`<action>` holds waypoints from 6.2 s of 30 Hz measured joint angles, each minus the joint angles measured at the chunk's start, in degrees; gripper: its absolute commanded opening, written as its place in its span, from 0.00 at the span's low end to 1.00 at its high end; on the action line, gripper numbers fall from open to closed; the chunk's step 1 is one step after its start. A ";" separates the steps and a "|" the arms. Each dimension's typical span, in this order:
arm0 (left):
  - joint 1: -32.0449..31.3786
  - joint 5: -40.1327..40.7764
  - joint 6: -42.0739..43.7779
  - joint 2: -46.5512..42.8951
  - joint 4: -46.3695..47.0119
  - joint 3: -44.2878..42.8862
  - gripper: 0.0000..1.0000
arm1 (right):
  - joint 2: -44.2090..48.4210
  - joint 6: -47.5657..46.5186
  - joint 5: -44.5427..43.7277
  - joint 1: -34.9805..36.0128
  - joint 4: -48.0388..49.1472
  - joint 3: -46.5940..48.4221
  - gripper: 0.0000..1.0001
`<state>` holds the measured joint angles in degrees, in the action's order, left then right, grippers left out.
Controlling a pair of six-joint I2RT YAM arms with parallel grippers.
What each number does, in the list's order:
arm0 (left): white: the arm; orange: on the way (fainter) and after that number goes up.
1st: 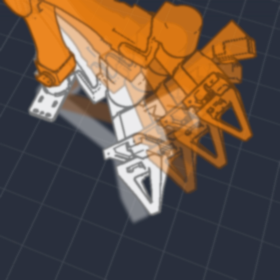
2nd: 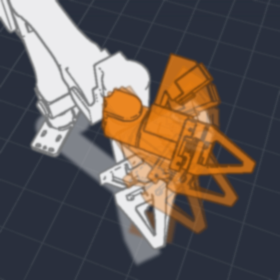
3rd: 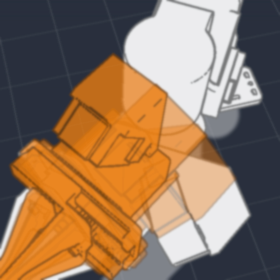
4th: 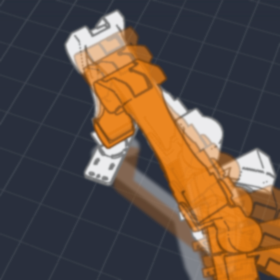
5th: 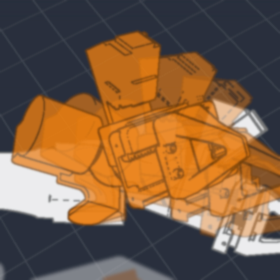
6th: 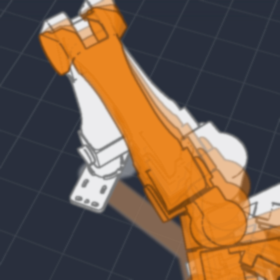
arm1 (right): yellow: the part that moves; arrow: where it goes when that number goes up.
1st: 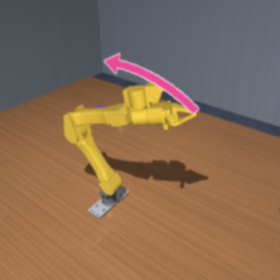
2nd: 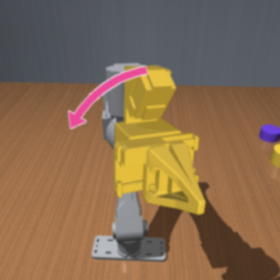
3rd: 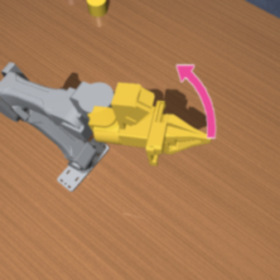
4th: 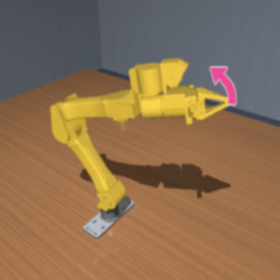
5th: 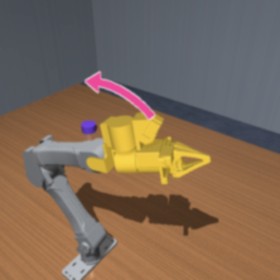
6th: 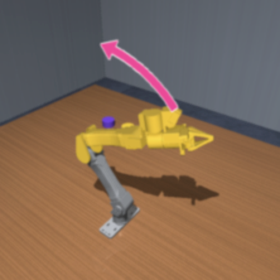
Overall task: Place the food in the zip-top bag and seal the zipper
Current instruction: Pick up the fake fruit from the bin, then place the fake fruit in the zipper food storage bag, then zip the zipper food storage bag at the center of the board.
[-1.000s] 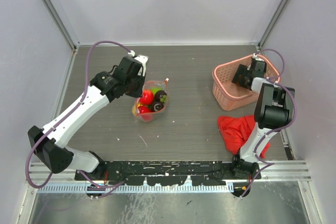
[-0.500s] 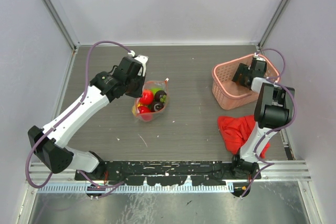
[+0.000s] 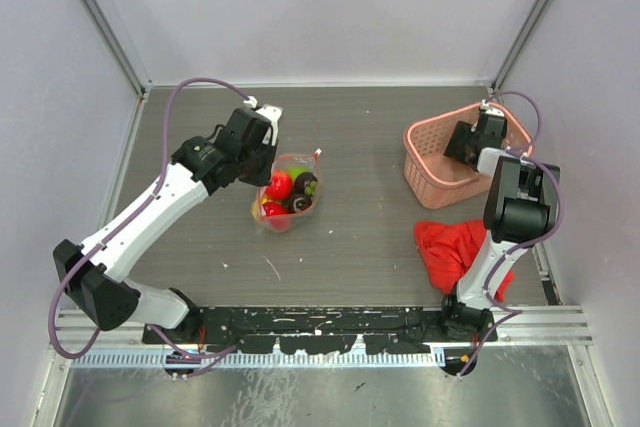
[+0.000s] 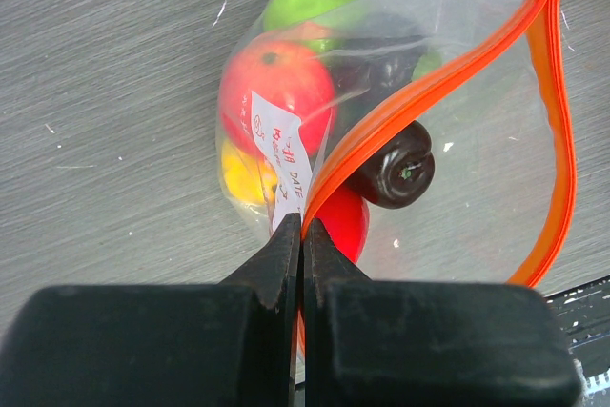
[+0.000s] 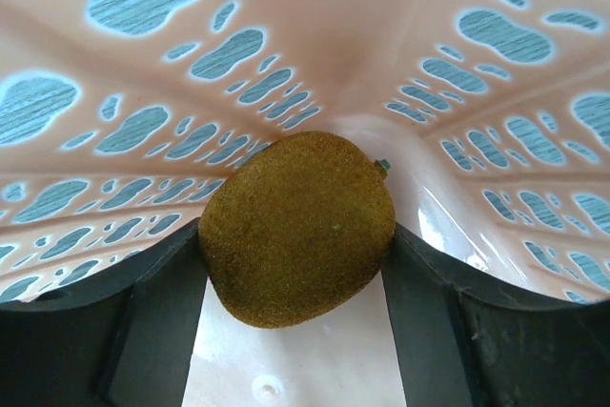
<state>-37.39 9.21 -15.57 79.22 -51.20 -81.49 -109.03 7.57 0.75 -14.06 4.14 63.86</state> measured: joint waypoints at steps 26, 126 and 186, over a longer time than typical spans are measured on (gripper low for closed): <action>0.00 -0.48 0.22 0.00 0.22 0.00 0.00 | 26.08 0.17 -5.99 7.41 -10.36 -4.00 0.54; 0.00 -17.27 16.09 -1.25 5.64 2.67 0.00 | 35.52 -36.81 46.58 34.34 -6.36 -13.29 0.73; 0.00 -10.62 13.60 -18.51 8.48 16.06 0.54 | 36.98 -33.22 29.51 42.40 -39.01 6.97 0.00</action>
<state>-37.39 -1.41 -1.98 60.71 -42.72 -65.43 -72.05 -25.65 30.26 28.34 -34.87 70.83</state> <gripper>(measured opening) 0.538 0.188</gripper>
